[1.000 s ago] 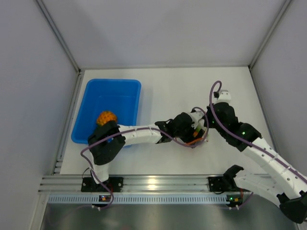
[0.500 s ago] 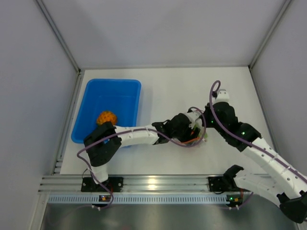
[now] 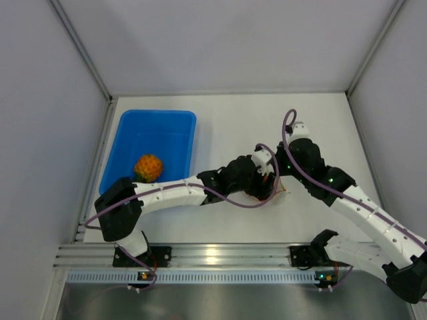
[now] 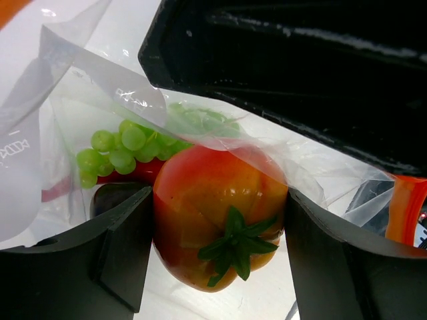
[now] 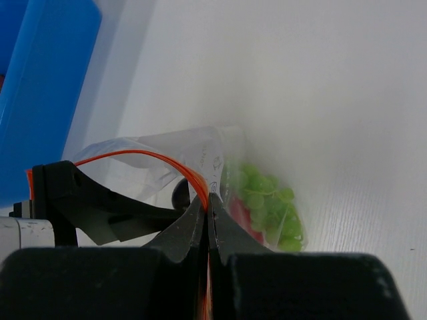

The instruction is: Open the zip-top bag and remove the fake food

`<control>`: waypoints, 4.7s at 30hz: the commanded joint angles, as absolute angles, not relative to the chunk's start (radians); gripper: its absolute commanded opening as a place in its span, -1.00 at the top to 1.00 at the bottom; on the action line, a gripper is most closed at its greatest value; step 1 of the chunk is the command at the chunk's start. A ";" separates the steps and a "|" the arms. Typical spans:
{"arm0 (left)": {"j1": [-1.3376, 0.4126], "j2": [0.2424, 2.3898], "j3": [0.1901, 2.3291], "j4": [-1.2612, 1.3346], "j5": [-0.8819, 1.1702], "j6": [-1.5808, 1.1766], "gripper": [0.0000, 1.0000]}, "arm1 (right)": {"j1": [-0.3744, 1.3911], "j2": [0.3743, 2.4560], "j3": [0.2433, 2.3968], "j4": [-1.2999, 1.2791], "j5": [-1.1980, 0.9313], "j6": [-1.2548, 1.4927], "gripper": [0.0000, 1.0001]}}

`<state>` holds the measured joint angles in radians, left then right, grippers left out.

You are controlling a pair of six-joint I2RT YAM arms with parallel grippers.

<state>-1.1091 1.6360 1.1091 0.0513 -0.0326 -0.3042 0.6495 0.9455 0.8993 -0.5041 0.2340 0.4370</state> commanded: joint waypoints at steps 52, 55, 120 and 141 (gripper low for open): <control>-0.639 1.003 0.962 -0.299 -0.619 -0.566 1.00 | 0.667 0.948 0.854 -0.439 0.408 0.403 1.00; -0.484 1.009 0.924 -0.316 -0.534 -0.597 1.00 | 0.667 0.942 0.856 -0.446 0.416 0.400 1.00; -0.903 1.239 1.230 -0.098 -0.087 -0.656 -0.92 | 0.667 0.894 0.927 -0.433 0.264 0.546 1.00; -1.045 1.569 1.197 0.156 0.099 -0.709 1.00 | 0.667 0.815 0.904 -0.430 0.275 0.601 1.00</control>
